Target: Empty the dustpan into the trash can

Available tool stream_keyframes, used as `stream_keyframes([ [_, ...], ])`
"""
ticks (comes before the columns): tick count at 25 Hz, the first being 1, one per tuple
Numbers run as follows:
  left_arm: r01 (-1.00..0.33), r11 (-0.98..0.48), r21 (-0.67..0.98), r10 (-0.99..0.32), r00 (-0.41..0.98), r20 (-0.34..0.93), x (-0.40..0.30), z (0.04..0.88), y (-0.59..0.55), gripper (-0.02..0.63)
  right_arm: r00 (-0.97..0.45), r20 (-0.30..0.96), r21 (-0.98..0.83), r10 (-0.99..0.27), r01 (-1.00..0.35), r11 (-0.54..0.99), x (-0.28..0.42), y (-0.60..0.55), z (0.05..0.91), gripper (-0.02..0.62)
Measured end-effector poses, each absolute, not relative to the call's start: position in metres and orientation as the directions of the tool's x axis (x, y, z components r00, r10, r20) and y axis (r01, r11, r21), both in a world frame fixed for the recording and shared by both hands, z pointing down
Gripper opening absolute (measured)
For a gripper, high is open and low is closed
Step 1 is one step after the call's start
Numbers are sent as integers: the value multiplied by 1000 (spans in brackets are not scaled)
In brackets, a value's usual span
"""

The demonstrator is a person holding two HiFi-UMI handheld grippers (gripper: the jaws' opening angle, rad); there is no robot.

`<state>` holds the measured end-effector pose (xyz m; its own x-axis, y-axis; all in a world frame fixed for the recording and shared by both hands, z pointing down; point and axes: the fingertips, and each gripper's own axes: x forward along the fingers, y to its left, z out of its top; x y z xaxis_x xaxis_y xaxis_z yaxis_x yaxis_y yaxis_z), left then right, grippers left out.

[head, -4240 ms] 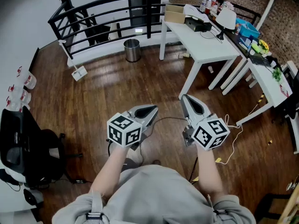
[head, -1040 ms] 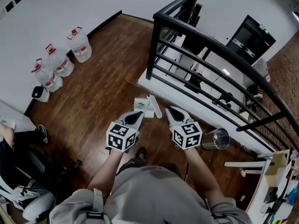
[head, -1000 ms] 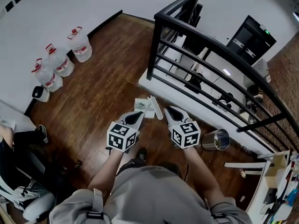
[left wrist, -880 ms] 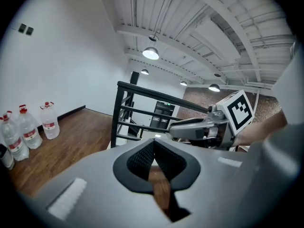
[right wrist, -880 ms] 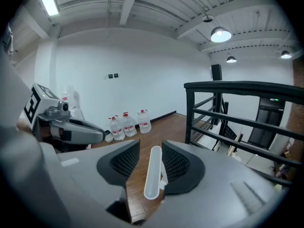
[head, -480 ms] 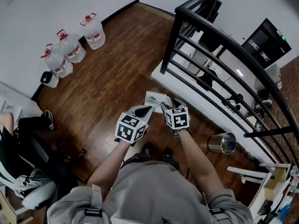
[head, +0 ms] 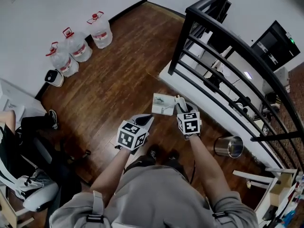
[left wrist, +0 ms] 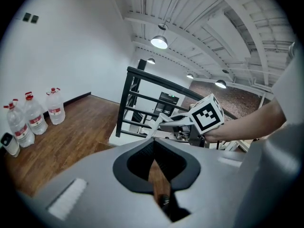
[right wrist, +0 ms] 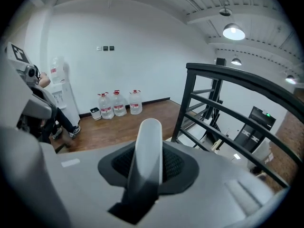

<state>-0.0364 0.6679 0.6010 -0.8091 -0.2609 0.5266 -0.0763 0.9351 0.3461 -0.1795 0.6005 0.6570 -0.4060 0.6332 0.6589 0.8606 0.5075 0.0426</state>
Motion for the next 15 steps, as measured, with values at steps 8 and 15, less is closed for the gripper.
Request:
stream_keyframes([
  [8,-256,909,329,-400,-759,514,-59,613,629,5,-421,617,0,665,845,534,-165,534,593,100],
  [15,-522,807,276,-584,-636,504,-102,633,536,47,-496,542,-23,678,798,602,-139,452,487,103],
])
